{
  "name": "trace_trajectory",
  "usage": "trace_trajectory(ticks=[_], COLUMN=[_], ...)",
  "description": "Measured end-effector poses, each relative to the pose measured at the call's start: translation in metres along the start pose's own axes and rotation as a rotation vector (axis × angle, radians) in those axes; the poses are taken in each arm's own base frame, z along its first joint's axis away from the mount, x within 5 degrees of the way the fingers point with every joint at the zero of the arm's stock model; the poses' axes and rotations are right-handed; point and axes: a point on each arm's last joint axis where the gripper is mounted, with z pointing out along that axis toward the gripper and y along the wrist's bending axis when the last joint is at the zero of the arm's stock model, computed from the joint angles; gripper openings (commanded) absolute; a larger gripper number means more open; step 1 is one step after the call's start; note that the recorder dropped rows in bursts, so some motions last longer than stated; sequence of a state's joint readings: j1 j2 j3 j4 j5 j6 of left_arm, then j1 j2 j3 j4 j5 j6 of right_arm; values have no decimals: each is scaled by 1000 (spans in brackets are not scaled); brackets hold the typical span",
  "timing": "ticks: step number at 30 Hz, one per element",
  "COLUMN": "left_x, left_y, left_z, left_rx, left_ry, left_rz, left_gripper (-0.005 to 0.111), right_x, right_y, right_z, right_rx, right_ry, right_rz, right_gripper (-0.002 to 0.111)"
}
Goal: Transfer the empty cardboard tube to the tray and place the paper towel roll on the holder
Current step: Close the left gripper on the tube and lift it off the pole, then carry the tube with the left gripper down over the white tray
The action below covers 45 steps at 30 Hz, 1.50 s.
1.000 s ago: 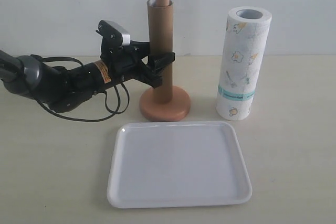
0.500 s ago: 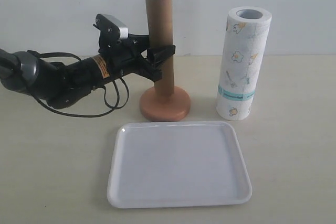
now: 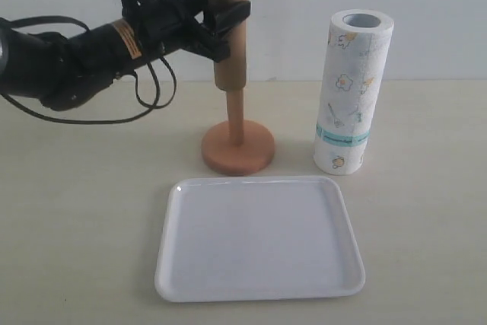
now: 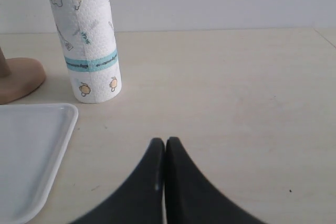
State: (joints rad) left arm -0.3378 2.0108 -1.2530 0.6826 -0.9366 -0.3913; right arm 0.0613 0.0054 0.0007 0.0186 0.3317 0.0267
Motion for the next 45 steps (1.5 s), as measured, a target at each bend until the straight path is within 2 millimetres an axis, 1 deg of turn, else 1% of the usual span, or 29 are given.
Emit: trace_trajectory(ticks=[6, 15, 19, 28, 32, 35, 39, 42, 45], left_x=[-50, -116, -137, -178, -193, -202, -211, -218, -224], left_y=[0, -6, -9, -15, -16, -15, -13, -10, -11], left_z=[-7, -24, -32, -49, -59, -69, -87, -100, -114], left_rx=[-24, -32, -37, -63, -107, -165, -268, -350, -407], left_ry=[-61, -190, -234, -300, -246, -138, 36, 127, 173], left_rz=[60, 123, 140, 179, 183, 191, 271, 314, 356], left_gripper=[4, 4, 4, 4, 4, 4, 4, 4, 4], right_x=[0, 0, 0, 0, 0, 0, 0, 0, 0], right_y=[0, 0, 0, 0, 0, 0, 0, 0, 0], right_z=[0, 0, 0, 0, 0, 0, 0, 0, 0], right_rx=[0, 0, 0, 0, 0, 0, 0, 0, 0], right_ry=[0, 0, 0, 0, 0, 0, 0, 0, 0], right_rz=[0, 0, 0, 0, 0, 0, 0, 0, 0], right_gripper=[0, 0, 0, 0, 0, 0, 0, 0, 0])
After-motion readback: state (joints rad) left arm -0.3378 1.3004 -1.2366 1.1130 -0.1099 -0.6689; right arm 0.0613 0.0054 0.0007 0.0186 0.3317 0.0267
